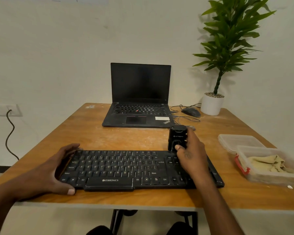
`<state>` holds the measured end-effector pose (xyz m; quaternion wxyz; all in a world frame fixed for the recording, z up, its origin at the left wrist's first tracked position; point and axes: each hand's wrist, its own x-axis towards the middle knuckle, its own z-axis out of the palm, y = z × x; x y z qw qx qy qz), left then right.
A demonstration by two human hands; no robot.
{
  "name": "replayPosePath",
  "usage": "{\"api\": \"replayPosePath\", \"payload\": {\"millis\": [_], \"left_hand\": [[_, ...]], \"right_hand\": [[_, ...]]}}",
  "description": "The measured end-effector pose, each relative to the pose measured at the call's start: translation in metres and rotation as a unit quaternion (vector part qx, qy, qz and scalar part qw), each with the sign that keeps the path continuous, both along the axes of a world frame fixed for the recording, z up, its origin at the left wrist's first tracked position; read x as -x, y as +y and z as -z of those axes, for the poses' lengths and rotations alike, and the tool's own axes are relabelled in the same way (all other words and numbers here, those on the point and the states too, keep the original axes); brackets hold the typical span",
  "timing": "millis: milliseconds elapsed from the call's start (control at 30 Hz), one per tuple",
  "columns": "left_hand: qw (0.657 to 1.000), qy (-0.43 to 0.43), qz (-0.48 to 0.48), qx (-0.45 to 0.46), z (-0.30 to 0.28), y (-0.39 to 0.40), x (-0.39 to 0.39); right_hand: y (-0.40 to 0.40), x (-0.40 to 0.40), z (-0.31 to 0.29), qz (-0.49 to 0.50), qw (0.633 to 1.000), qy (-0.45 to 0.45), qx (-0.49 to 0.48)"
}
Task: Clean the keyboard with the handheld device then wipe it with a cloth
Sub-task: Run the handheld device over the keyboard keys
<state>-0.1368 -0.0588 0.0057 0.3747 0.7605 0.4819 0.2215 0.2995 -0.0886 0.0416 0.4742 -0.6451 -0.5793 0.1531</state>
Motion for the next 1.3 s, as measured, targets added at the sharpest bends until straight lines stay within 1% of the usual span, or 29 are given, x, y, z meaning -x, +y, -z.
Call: {"api": "replayPosePath", "payload": {"millis": [133,233,300,400,467,533,633,700,833,900,933,1067,1133,1200,1300], "left_hand": [[1.0,0.003,0.001,-0.002,-0.004,-0.003,-0.003],[1.0,0.006,0.004,0.0,-0.007,-0.004,-0.005],[1.0,0.008,0.005,0.001,-0.008,-0.005,-0.005],[1.0,0.01,0.004,0.004,-0.009,-0.007,-0.006],[1.0,0.01,0.004,0.003,-0.008,-0.006,-0.005],[1.0,0.01,0.004,-0.002,-0.007,-0.005,-0.004],[1.0,0.012,0.007,-0.009,-0.006,-0.003,-0.004],[1.0,0.009,0.007,-0.008,-0.006,-0.004,-0.004],[1.0,0.005,0.007,-0.006,-0.006,-0.005,-0.005],[1.0,0.0,0.006,-0.009,-0.005,-0.005,-0.004],[1.0,0.001,0.007,-0.01,-0.004,-0.005,-0.003],[1.0,-0.002,0.009,-0.017,-0.002,-0.002,-0.001],[1.0,0.002,0.008,-0.016,-0.001,-0.002,-0.001],[1.0,0.008,0.009,-0.014,0.0,-0.002,-0.001],[1.0,0.003,0.006,-0.014,0.001,0.0,0.0]], "right_hand": [[0.005,0.024,0.001,-0.036,0.999,0.012,0.001],[0.004,0.027,-0.003,-0.051,0.998,0.027,0.016],[0.003,0.019,-0.009,-0.024,0.999,0.025,0.033],[0.002,-0.002,-0.012,0.056,0.998,-0.014,0.04],[0.0,-0.005,-0.012,0.069,0.997,-0.015,0.034],[-0.001,0.006,-0.011,0.041,0.998,-0.015,0.037],[-0.002,0.024,-0.006,-0.028,0.999,-0.02,0.038],[-0.002,0.02,-0.007,-0.043,0.998,-0.006,0.037],[-0.004,-0.013,-0.011,0.034,0.999,-0.006,0.032],[-0.007,-0.013,-0.01,0.055,0.998,-0.002,0.029],[-0.007,-0.006,-0.009,0.047,0.998,-0.004,0.029],[-0.003,0.029,-0.004,-0.036,0.999,-0.026,0.029],[-0.002,0.027,-0.007,-0.054,0.998,-0.013,0.03],[-0.004,0.011,-0.011,-0.033,0.999,-0.009,0.033],[-0.01,-0.012,-0.012,0.022,0.999,-0.032,0.033]]}}
